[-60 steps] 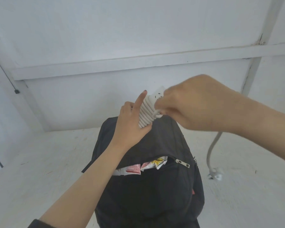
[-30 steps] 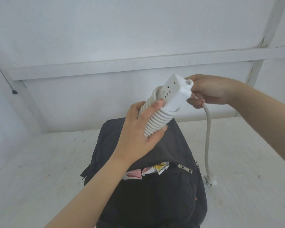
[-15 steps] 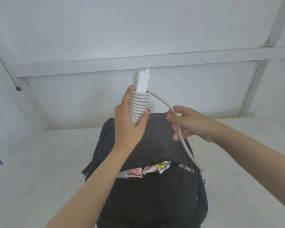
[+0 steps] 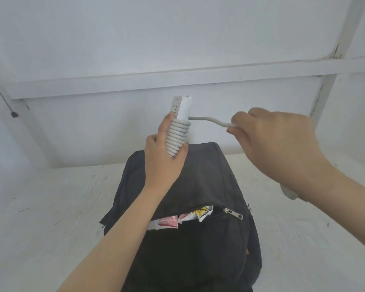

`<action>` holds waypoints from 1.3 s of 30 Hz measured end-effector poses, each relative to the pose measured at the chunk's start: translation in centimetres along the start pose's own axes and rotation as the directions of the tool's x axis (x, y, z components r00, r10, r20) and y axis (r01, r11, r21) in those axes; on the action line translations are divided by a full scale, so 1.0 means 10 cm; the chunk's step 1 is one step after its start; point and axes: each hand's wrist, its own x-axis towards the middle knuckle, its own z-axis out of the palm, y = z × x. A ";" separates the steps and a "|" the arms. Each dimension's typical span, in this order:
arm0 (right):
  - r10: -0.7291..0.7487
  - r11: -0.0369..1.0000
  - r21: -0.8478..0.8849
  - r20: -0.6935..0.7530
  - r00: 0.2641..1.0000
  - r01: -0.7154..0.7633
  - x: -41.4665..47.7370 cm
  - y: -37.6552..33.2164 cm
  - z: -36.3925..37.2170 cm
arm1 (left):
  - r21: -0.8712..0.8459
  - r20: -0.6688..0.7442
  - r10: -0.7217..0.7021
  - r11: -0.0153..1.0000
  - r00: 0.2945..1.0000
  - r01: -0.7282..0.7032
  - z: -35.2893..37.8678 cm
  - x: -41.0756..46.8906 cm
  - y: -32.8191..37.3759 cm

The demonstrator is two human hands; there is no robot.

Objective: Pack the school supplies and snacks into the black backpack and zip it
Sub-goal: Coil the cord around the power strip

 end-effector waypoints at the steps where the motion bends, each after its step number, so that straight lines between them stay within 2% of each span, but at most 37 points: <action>1: -0.043 0.999 -0.008 -0.015 0.999 0.043 0.00 0.01 -0.04 | 0.026 0.004 0.020 0.999 1.000 -0.020 0.00 -0.01 0.01; 4: -0.253 0.967 -0.038 -0.030 0.967 0.252 0.00 -0.01 -0.13 | 0.096 0.050 0.058 0.993 0.997 -0.063 0.01 -0.02 0.06; 8: -0.478 0.878 0.000 0.009 0.878 0.478 0.02 -0.06 -0.21 | 0.205 0.177 0.105 0.969 0.979 -0.141 0.00 -0.03 0.11; 12: -0.573 0.819 0.050 0.066 0.817 0.571 0.11 -0.07 -0.27 | 0.265 0.231 0.108 0.949 0.967 -0.169 -0.01 0.00 0.15; 15: -0.594 0.801 0.136 0.052 0.803 0.584 0.25 -0.08 -0.32 | 0.217 0.304 0.067 0.967 0.950 -0.137 -0.02 0.01 0.20; 19: -0.497 0.852 0.306 0.219 0.840 0.424 0.43 -0.09 -0.36 | 0.172 0.382 0.211 0.940 0.900 -0.293 -0.05 -0.09 0.24; 22: -0.436 0.841 0.441 0.212 0.874 0.313 0.52 -0.04 -0.28 | 0.095 0.361 0.269 0.942 0.893 -0.322 -0.12 -0.18 0.24; 25: -0.298 0.818 0.565 0.258 0.919 0.107 0.61 0.06 -0.13 | 0.104 0.297 0.369 0.904 0.881 -0.414 -0.18 -0.24 0.18; 28: -0.223 0.805 0.590 0.406 0.886 -0.068 0.67 0.10 -0.02 | 0.138 0.233 0.579 0.776 0.781 -0.616 -0.20 -0.28 0.09; 31: -0.254 0.794 0.593 0.525 0.812 -0.135 0.66 0.13 0.11 | 0.167 0.279 0.643 0.699 0.713 -0.696 -0.22 -0.32 0.11; 33: -0.268 0.725 0.655 0.552 0.790 -0.212 0.65 0.16 0.15 | 0.185 0.286 0.621 0.712 0.730 -0.678 -0.22 -0.35 0.14; 36: -0.259 0.508 0.760 0.583 0.770 -0.405 0.61 0.21 0.22 | 0.180 0.237 0.562 0.776 0.792 -0.605 -0.23 -0.36 0.18; 39: -0.291 0.329 0.797 0.596 0.748 -0.507 0.54 0.24 0.32 | 0.162 0.202 0.525 0.814 0.827 -0.557 -0.22 -0.36 0.21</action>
